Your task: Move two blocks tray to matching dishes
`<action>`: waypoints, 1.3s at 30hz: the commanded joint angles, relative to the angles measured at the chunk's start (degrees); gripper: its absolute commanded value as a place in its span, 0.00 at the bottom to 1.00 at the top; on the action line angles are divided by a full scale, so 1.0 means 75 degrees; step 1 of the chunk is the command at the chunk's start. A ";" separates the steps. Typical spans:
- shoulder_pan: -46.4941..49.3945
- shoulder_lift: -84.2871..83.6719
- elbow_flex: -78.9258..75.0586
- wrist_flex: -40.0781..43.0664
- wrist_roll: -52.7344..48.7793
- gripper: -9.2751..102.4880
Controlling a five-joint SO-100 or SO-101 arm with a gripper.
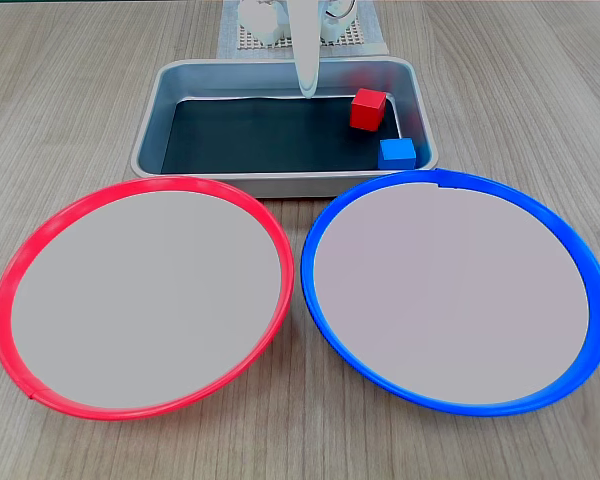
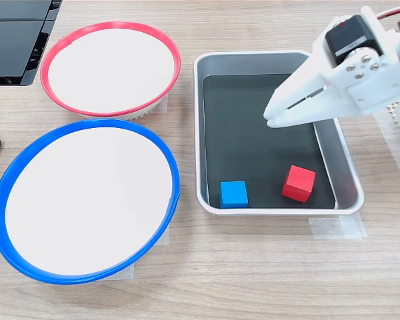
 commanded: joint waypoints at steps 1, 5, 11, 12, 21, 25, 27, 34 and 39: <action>-0.0117 0.0199 0.0012 0.0012 -0.0070 0.08; -0.0117 0.0199 0.0012 0.0012 -0.0070 0.08; -0.0117 0.0199 0.0012 0.0012 -0.0070 0.08; -0.0117 0.0199 0.0012 0.0012 -0.0070 0.08; -0.0117 0.0199 0.0012 0.0012 -0.0070 0.08; -0.0199 0.0199 0.0012 0.0023 -0.0176 0.08; -0.0316 0.0199 0.0012 0.0035 -0.0316 0.08; 0.0234 -0.3070 -0.2098 0.0023 -0.6152 0.08; 0.0645 -0.6598 -0.5672 0.2602 -0.7852 0.08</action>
